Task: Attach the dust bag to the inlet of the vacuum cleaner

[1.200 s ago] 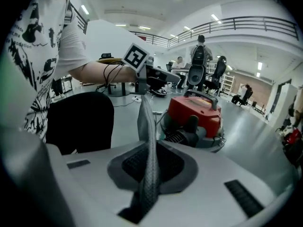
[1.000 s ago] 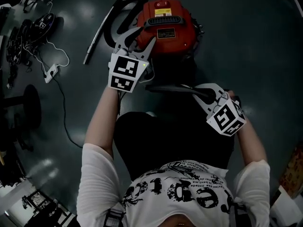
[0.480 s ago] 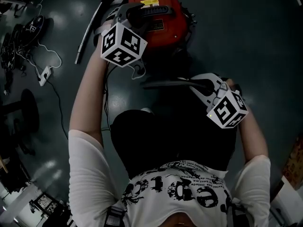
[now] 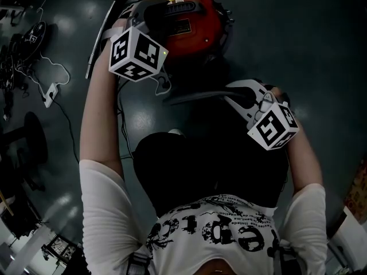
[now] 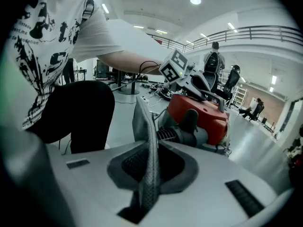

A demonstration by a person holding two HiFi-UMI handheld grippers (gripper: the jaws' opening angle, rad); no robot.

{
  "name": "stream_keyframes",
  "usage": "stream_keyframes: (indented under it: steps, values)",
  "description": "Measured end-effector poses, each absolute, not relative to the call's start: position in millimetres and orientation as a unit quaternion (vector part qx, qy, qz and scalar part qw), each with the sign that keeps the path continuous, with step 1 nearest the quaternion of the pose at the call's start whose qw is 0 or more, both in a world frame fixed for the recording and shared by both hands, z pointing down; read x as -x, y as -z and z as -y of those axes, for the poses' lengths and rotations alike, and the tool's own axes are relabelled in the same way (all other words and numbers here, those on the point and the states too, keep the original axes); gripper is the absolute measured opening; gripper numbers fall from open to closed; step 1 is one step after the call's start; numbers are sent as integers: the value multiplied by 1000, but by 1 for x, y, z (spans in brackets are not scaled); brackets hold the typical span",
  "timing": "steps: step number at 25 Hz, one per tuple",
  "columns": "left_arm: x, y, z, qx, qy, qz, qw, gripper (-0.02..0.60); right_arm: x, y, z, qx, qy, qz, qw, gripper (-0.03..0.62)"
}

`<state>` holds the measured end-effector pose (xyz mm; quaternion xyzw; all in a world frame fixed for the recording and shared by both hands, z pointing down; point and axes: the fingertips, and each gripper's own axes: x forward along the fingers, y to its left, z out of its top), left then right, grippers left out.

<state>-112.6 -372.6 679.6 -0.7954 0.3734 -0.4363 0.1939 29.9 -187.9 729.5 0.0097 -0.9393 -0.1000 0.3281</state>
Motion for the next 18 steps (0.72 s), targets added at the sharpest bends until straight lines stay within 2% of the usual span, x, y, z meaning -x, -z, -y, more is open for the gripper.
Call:
stream_keyframes:
  steps: [13,18]
  values:
    - [113,-678,374,800,400,-403,194,118,-26,-729,191,-24,172,920,352,34]
    - [112,-678,373,801,399,-402,195,118,-36,-732,196,-50,155,922,350,34]
